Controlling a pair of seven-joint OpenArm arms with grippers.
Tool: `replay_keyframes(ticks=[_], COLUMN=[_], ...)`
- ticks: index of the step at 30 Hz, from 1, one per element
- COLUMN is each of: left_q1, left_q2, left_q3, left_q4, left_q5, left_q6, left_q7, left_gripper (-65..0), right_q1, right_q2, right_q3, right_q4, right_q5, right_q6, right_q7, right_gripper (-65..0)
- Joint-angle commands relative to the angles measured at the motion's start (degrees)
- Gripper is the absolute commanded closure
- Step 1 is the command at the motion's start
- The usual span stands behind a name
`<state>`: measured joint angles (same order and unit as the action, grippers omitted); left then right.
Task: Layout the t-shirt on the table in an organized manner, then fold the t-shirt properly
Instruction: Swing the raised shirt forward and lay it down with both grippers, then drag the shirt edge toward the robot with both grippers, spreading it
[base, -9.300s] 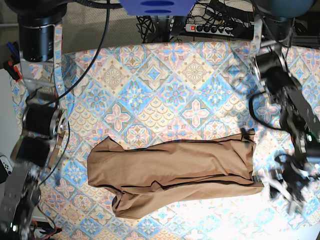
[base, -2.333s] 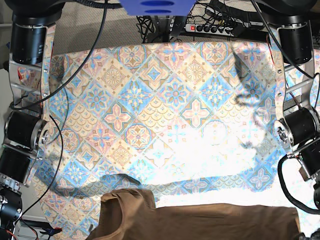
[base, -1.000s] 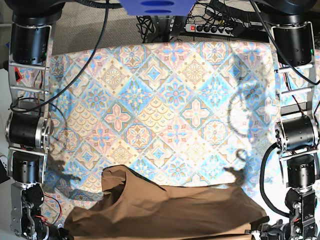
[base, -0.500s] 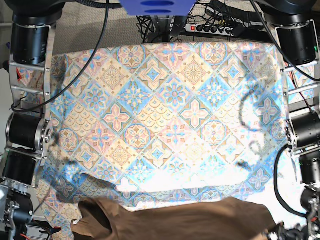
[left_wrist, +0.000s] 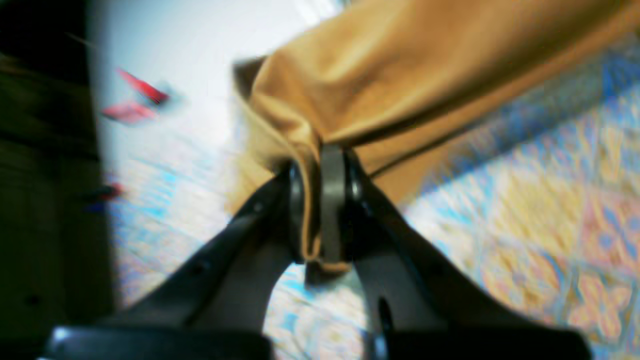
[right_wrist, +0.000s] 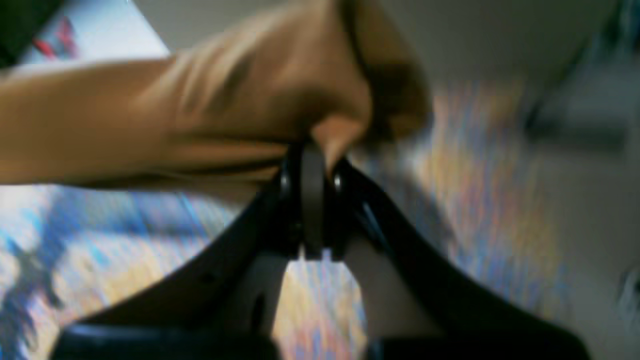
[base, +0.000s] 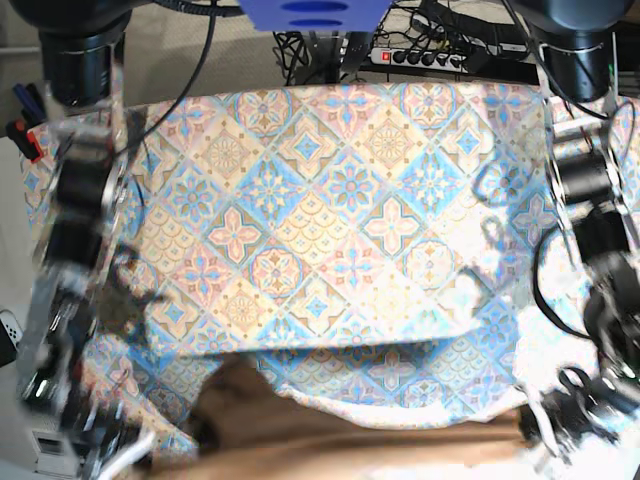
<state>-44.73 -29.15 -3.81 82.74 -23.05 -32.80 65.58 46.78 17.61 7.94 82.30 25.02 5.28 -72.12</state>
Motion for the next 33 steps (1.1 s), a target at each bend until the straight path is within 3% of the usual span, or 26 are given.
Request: replay_keyframes(ticks=[1, 5, 11, 17, 20, 25, 33], left_q1=[-1.20, 6.53, 15.32, 24.03, 27.72, 34.66, 46.88], left_q2=[-0.88, -0.88, -0.79, -0.96, -0.96, -1.05, -1.14], left_q3=[-0.54, -0.45, -0.54, -0.45, -0.54, -2.65, -9.15], left_q4=[2.49, 5.48, 7.33, 7.41, 7.41, 8.29, 20.95], left_q5=[-0.12, -0.12, -0.03, 0.06, 0.32, 0.41, 0.59], left_q6=[0.22, 0.14, -3.73, -4.43, -7.07, -7.20, -7.20], left_q7=[-1.98, -1.98, -1.89, -1.98, -1.98, -2.07, -1.80], left_gripper=[0.0, 0.0, 0.0, 0.0, 0.0, 0.0, 0.0], right_q1=[2.75, -7.62, -22.65, -35.05, -39.09, -44.89, -53.07], right_q2=[0.90, -0.95, -3.41, -4.90, -6.05, -6.40, -7.36], right_q3=[0.63, 4.76, 6.43, 6.25, 6.60, 6.69, 9.77], right_q4=[4.34, 8.91, 10.58, 10.58, 10.58, 10.75, 19.81], right_q5=[1.14, 1.14, 1.14, 1.14, 1.14, 1.14, 1.31], right_q6=[0.48, 0.48, 0.48, 0.48, 0.48, 0.48, 0.48], right_q7=[3.50, 3.85, 5.26, 11.06, 12.47, 12.64, 11.94], right_gripper=[0.0, 0.0, 0.0, 0.0, 0.0, 0.0, 0.0])
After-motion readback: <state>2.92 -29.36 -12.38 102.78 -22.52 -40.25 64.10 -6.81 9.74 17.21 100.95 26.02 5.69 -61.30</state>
